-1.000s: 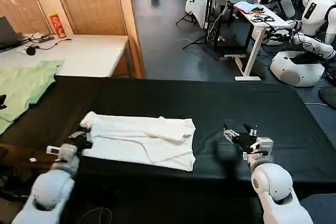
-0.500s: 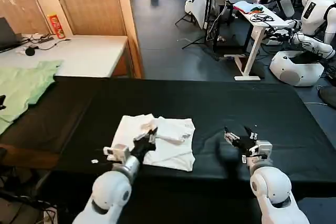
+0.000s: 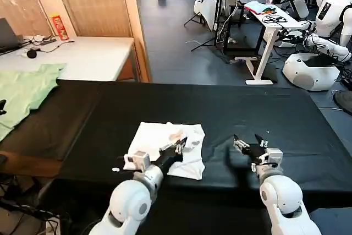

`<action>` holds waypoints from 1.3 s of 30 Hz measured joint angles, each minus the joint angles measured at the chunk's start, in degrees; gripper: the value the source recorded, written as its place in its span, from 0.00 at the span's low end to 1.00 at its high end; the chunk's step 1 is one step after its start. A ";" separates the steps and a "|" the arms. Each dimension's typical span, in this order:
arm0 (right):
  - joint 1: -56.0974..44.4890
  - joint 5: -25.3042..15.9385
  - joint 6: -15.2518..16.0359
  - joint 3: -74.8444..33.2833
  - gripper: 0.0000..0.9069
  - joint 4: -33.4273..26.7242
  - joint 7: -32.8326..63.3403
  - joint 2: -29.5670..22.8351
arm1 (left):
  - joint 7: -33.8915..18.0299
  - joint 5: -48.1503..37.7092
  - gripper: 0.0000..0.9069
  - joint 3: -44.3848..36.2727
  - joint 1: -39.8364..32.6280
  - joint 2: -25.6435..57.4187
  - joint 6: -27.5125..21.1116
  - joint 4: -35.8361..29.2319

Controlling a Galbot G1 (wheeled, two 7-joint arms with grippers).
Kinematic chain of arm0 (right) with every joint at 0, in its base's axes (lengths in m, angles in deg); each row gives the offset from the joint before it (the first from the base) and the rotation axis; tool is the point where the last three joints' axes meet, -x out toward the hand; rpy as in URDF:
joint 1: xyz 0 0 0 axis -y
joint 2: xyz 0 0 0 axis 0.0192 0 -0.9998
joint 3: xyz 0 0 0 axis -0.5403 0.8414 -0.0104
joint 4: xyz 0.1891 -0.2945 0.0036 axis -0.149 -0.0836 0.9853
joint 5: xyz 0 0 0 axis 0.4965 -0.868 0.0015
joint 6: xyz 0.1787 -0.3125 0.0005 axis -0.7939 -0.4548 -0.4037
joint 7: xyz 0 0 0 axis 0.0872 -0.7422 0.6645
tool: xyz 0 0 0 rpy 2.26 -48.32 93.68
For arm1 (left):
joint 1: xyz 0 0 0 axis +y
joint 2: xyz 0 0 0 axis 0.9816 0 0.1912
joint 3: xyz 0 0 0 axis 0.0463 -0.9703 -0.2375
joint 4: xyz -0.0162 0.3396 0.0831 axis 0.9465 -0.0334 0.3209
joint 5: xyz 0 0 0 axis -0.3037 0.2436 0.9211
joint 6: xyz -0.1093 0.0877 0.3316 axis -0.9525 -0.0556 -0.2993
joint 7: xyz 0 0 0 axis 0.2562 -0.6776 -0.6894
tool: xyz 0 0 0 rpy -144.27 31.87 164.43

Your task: Fold and organize the clothes.

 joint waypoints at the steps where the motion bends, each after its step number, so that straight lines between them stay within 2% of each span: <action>1: -0.04 -0.02 0.00 -0.01 0.97 0.08 0.01 0.01 | 0.00 0.39 0.00 -0.23 -0.07 -0.27 0.21 0.29; 5: -0.28 -0.04 -0.06 0.00 0.97 0.48 -0.48 0.13 | 0.01 1.96 0.00 -0.77 -0.65 -1.25 1.19 1.55; 6: -0.34 -0.04 -0.17 0.00 0.97 0.57 -0.70 0.19 | 0.04 2.65 0.80 -0.85 -0.73 -1.56 1.55 2.07; 7: -0.45 -0.04 -0.43 -0.01 0.97 0.70 -1.08 0.31 | 0.08 3.44 0.97 -0.93 -0.77 -1.83 1.78 2.54; 14: -0.18 0.17 -1.81 -0.25 0.97 0.68 -2.56 1.69 | 0.96 6.74 0.97 -1.91 0.13 -3.45 3.35 5.40; 19: 0.88 0.20 -2.58 0.88 0.97 -0.03 -3.66 2.11 | -0.89 2.38 0.97 -2.88 0.21 -5.08 2.44 5.33; 22: 1.61 0.19 -3.45 2.09 0.97 -0.49 -5.34 2.66 | -2.38 -3.24 0.97 -2.87 -0.24 -6.20 1.95 3.79; 24: 2.27 0.53 -4.30 3.27 0.97 -0.79 -7.26 3.27 | -2.22 -3.89 0.97 -2.31 -0.74 -5.99 2.64 2.40; 29: 4.53 3.85 -4.95 7.70 0.97 -0.52 -10.82 4.96 | 0.77 2.16 0.97 0.45 -2.03 -2.48 5.91 -1.76; 34: 8.69 3.98 -3.84 14.48 0.97 -0.88 -12.40 6.80 | 1.31 7.45 0.97 5.55 -2.47 3.64 7.55 -2.41; 39: 14.33 0.19 0.06 22.34 0.97 -3.05 -12.10 7.40 | 1.39 11.33 0.97 9.50 -1.16 7.28 8.26 -1.91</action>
